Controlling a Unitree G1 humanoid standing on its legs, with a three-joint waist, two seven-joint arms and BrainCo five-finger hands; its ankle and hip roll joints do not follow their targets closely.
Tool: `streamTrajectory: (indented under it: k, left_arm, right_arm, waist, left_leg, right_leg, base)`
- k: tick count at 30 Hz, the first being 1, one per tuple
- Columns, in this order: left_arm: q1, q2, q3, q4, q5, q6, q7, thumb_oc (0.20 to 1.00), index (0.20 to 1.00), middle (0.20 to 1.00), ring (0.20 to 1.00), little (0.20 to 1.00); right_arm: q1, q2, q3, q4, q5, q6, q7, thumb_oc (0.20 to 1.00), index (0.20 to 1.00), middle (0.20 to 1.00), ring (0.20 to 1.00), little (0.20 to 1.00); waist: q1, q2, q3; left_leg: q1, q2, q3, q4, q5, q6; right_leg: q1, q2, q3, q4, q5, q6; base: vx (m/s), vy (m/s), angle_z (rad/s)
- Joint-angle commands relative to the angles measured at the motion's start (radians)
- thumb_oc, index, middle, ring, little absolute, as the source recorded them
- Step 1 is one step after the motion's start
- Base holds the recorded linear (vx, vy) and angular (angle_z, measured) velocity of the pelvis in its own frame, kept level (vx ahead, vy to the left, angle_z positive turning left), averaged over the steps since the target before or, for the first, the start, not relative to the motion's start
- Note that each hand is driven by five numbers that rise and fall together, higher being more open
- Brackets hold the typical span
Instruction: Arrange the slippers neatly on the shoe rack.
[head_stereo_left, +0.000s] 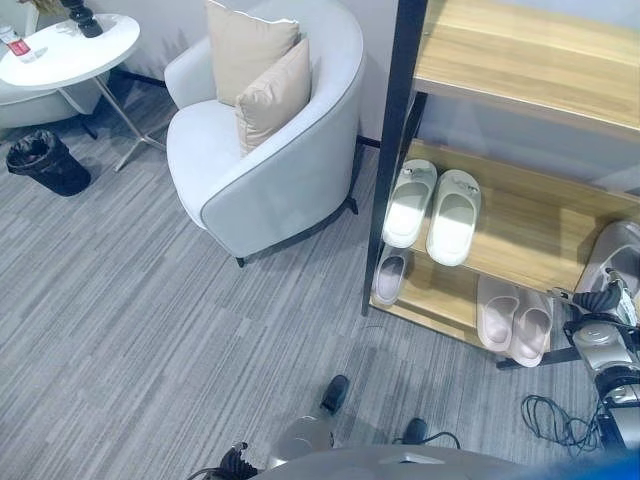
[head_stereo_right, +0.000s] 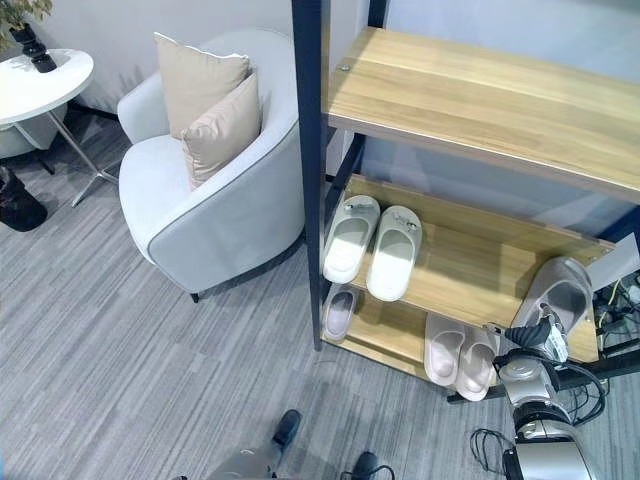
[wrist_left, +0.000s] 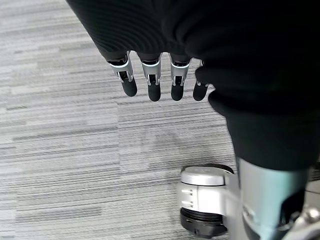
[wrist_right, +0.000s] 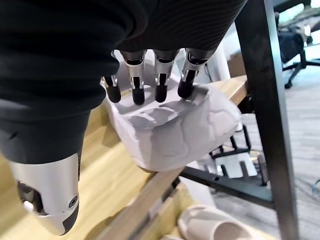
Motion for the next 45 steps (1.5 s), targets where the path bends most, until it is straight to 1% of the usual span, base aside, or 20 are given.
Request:
streamTrajectory:
  k: [1,4,7,11,13,17,19,21,22,23,24,27,28,32,33,35,38,41,45]
  left_arm:
    - [-0.03,-0.021,0.002,0.079,-0.024,0.011,-0.003,1.0,1.0,1.0,1.0,1.0]
    - [-0.03,-0.021,0.002,0.077,-0.025,0.01,-0.002,1.0,1.0,1.0,1.0,1.0]
    - [-0.033,-0.016,0.004,0.069,-0.013,0.007,0.0,1.0,1.0,1.0,1.0,1.0]
    - [-0.043,-0.014,0.007,0.061,-0.006,0.005,0.003,1.0,1.0,1.0,1.0,1.0]
    - [-0.044,-0.013,0.009,0.062,-0.005,0.004,0.003,1.0,1.0,1.0,1.0,1.0]
    - [-0.05,-0.009,0.02,0.063,0.016,0.007,0.006,1.0,1.0,1.0,1.0,1.0]
    - [-0.051,-0.008,0.025,0.063,0.025,0.009,0.006,1.0,1.0,1.0,1.0,1.0]
    - [-0.044,-0.007,0.036,0.062,0.037,0.01,0.011,1.0,1.0,1.0,1.0,1.0]
    - [-0.044,-0.009,0.036,0.061,0.039,0.011,0.013,1.0,1.0,1.0,1.0,1.0]
    - [-0.043,-0.012,0.037,0.061,0.035,0.009,0.013,1.0,1.0,1.0,1.0,1.0]
    - [-0.039,-0.021,0.036,0.061,0.032,0.009,0.014,1.0,1.0,1.0,1.0,1.0]
    - [-0.034,-0.03,0.04,0.065,0.033,0.012,0.008,1.0,1.0,1.0,1.0,1.0]
    - [-0.026,-0.034,0.04,0.069,0.043,0.015,0.005,1.0,1.0,1.0,1.0,1.0]
    - [-0.02,-0.038,0.034,0.069,0.056,0.012,-0.001,1.0,1.0,1.0,1.0,1.0]
    - [-0.021,-0.038,0.034,0.069,0.056,0.012,-0.001,1.0,1.0,1.0,1.0,1.0]
    - [-0.019,-0.029,0.019,0.066,0.059,0.01,-0.005,1.0,1.0,1.0,1.0,1.0]
    - [-0.022,-0.024,0.014,0.064,0.056,0.01,-0.006,1.0,1.0,1.0,1.0,1.0]
    - [-0.016,-0.016,-0.001,0.059,0.055,0.006,-0.01,1.0,1.0,1.0,1.0,1.0]
    - [-0.016,-0.015,-0.008,0.055,0.049,0.002,-0.009,1.0,1.0,1.0,1.0,1.0]
  right_arm:
    - [-0.043,0.01,0.037,-0.072,0.129,-0.072,0.043,1.0,1.0,1.0,1.0,1.0]
    - [-0.057,0.031,0.058,-0.104,0.153,-0.088,0.066,1.0,1.0,1.0,1.0,1.0]
    - [-0.065,0.058,0.112,-0.189,0.111,-0.092,0.093,1.0,1.0,1.0,1.0,1.0]
    - [-0.06,0.097,0.151,-0.232,0.095,-0.101,0.123,1.0,1.0,1.0,1.0,1.0]
    - [-0.056,0.105,0.159,-0.235,0.091,-0.102,0.13,1.0,1.0,1.0,1.0,1.0]
    - [0.0,0.165,0.176,-0.251,0.092,-0.109,0.16,1.0,1.0,1.0,1.0,1.0]
    - [0.015,0.168,0.175,-0.26,0.072,-0.104,0.158,1.0,1.0,1.0,1.0,1.0]
    - [0.039,0.123,0.166,-0.283,-0.067,-0.075,0.109,1.0,1.0,1.0,1.0,1.0]
    - [0.055,0.11,0.15,-0.296,-0.096,-0.068,0.095,1.0,1.0,1.0,1.0,1.0]
    - [0.072,0.103,0.121,-0.304,-0.092,-0.068,0.08,1.0,1.0,1.0,1.0,1.0]
    - [0.097,0.089,0.064,-0.332,-0.078,-0.074,0.05,1.0,1.0,1.0,1.0,1.0]
    - [0.125,0.067,-0.001,-0.386,-0.083,-0.077,0.014,1.0,1.0,1.0,1.0,1.0]
    - [0.137,0.048,-0.031,-0.427,-0.11,-0.074,-0.01,1.0,1.0,1.0,1.0,1.0]
    - [0.137,0.008,-0.076,-0.471,-0.17,-0.057,-0.054,1.0,1.0,1.0,1.0,1.0]
    - [0.137,0.008,-0.076,-0.471,-0.17,-0.057,-0.054,1.0,1.0,1.0,1.0,1.0]
    - [0.084,-0.057,-0.055,-0.418,-0.196,-0.032,-0.05,1.0,1.0,1.0,1.0,1.0]
    - [0.042,-0.083,-0.027,-0.369,-0.192,-0.024,-0.048,1.0,1.0,1.0,1.0,1.0]
    - [-0.042,-0.153,0.053,-0.274,-0.26,0.023,-0.036,1.0,1.0,1.0,1.0,1.0]
    - [-0.093,-0.179,0.085,-0.223,-0.277,0.035,-0.034,1.0,1.0,1.0,1.0,1.0]
  waist:
    - [0.013,-0.028,0.016]
    - [0.011,-0.033,0.015]
    - [0.01,-0.042,0.014]
    - [0.016,-0.05,0.013]
    - [0.016,-0.051,0.012]
    - [0.025,-0.059,0.007]
    - [0.026,-0.059,0.004]
    - [0.028,-0.06,0.005]
    - [0.025,-0.059,0.004]
    - [0.024,-0.058,0.005]
    - [0.019,-0.055,0.004]
    - [0.011,-0.051,-0.002]
    - [0.011,-0.051,0.0]
    - [0.007,-0.052,-0.004]
    - [0.007,-0.052,-0.004]
    - [0.014,-0.057,0.0]
    - [0.017,-0.058,0.003]
    - [0.03,-0.06,0.019]
    - [0.032,-0.06,0.027]
  left_leg:
    - [0.028,0.009,0.039,0.004,-0.108,0.004]
    - [0.036,0.012,0.043,0.004,-0.111,0.005]
    - [0.04,0.015,0.042,0.004,-0.114,0.004]
    - [0.039,0.014,0.037,0.004,-0.113,0.004]
    - [0.039,0.014,0.035,0.004,-0.114,0.004]
    - [0.039,0.009,0.026,0.004,-0.115,0.005]
    - [0.04,0.008,0.024,0.004,-0.116,0.005]
    - [0.047,0.01,0.025,0.004,-0.122,0.004]
    - [0.044,0.007,0.023,0.004,-0.118,0.006]
    - [0.048,0.009,0.025,0.004,-0.124,0.005]
    - [0.048,0.008,0.024,0.004,-0.125,0.007]
    - [0.04,0.003,0.022,0.004,-0.121,0.011]
    - [0.045,0.006,0.026,0.004,-0.128,0.011]
    - [0.041,0.003,0.024,0.004,-0.127,0.014]
    - [0.041,0.003,0.024,0.004,-0.127,0.014]
    - [0.04,0.002,0.024,0.004,-0.126,0.013]
    - [0.036,0.002,0.024,0.004,-0.125,0.011]
    - [0.032,0.007,0.025,0.004,-0.124,0.004]
    - [0.023,0.006,0.023,0.004,-0.119,0.002]
  right_leg:
    - [0.017,-0.015,-0.019,0.011,-0.029,0.029]
    - [0.019,-0.012,-0.013,0.011,-0.031,0.027]
    - [0.024,-0.011,-0.016,0.011,-0.034,0.027]
    - [0.028,-0.013,-0.026,0.011,-0.035,0.025]
    - [0.029,-0.013,-0.029,0.011,-0.035,0.025]
    - [0.037,-0.016,-0.044,0.011,-0.036,0.027]
    - [0.038,-0.017,-0.046,0.011,-0.036,0.027]
    - [0.044,-0.016,-0.045,0.011,-0.039,0.027]
    - [0.041,-0.018,-0.047,0.011,-0.036,0.028]
    - [0.044,-0.017,-0.045,0.011,-0.038,0.027]
    - [0.043,-0.018,-0.043,0.011,-0.037,0.029]
    - [0.033,-0.023,-0.045,0.011,-0.031,0.033]
    - [0.035,-0.02,-0.04,0.011,-0.035,0.031]
    - [0.031,-0.022,-0.037,0.011,-0.032,0.033]
    - [0.031,-0.022,-0.037,0.011,-0.032,0.033]
    - [0.03,-0.021,-0.036,0.011,-0.033,0.033]
    - [0.028,-0.021,-0.038,0.011,-0.032,0.033]
    - [0.024,-0.016,-0.04,0.011,-0.034,0.032]
    - [0.019,-0.016,-0.042,0.011,-0.031,0.033]
  base:
    - [0.02,-0.008,-0.05]
    - [0.01,-0.006,-0.09]
    - [0.0,-0.002,-0.01]
    - [0.0,0.002,0.01]
    - [0.0,0.008,0.07]
    - [0.0,0.013,0.04]
    - [0.01,0.013,0.04]
    - [0.0,0.0,0.0]
    - [0.0,0.0,0.0]
    - [0.0,0.0,0.0]
    - [0.0,0.027,0.05]
    - [0.0,0.012,0.01]
    - [0.0,0.0,0.0]
    - [0.0,0.003,-0.01]
    - [0.0,0.0,0.0]
    - [0.0,0.0,0.0]
    - [0.01,-0.012,0.0]
    - [0.01,-0.014,0.0]
    - [0.0,0.0,0.0]
